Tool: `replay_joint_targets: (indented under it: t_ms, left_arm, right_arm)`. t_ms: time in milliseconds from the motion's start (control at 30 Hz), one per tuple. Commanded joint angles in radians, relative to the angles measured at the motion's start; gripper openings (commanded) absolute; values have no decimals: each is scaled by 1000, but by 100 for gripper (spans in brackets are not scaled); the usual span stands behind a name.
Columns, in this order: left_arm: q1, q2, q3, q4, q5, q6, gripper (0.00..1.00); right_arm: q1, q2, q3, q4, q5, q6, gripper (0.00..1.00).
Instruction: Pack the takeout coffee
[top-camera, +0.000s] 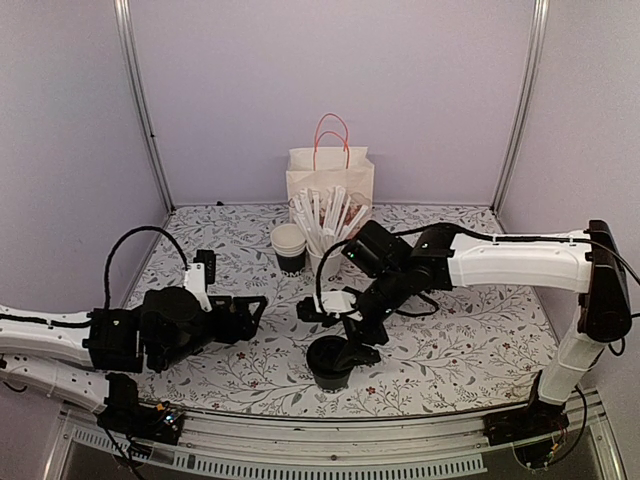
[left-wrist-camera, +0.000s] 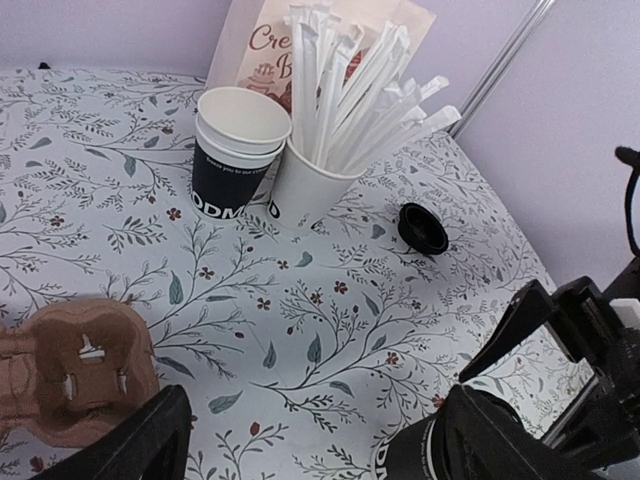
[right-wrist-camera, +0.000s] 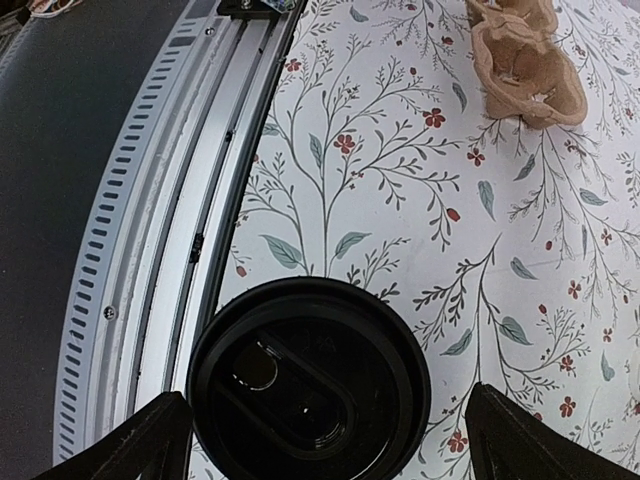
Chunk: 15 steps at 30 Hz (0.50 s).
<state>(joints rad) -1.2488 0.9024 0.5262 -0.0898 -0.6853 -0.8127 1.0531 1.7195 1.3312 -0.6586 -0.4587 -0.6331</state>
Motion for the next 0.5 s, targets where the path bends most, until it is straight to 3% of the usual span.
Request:
replay_joint_targets:
  t_ms: [0,267,467]
  left_arm:
    - [12,39,7,27,14,3,90]
    - [12,56,16,25,26,9,89]
    - [12,38,-4,34,23,-4,89]
  right_arm:
    - [10,47,45,-15,-27,-1,99]
    - [16,80,56,-39,-31,-2,93]
    - [16,67,49,-44,-29,4,82]
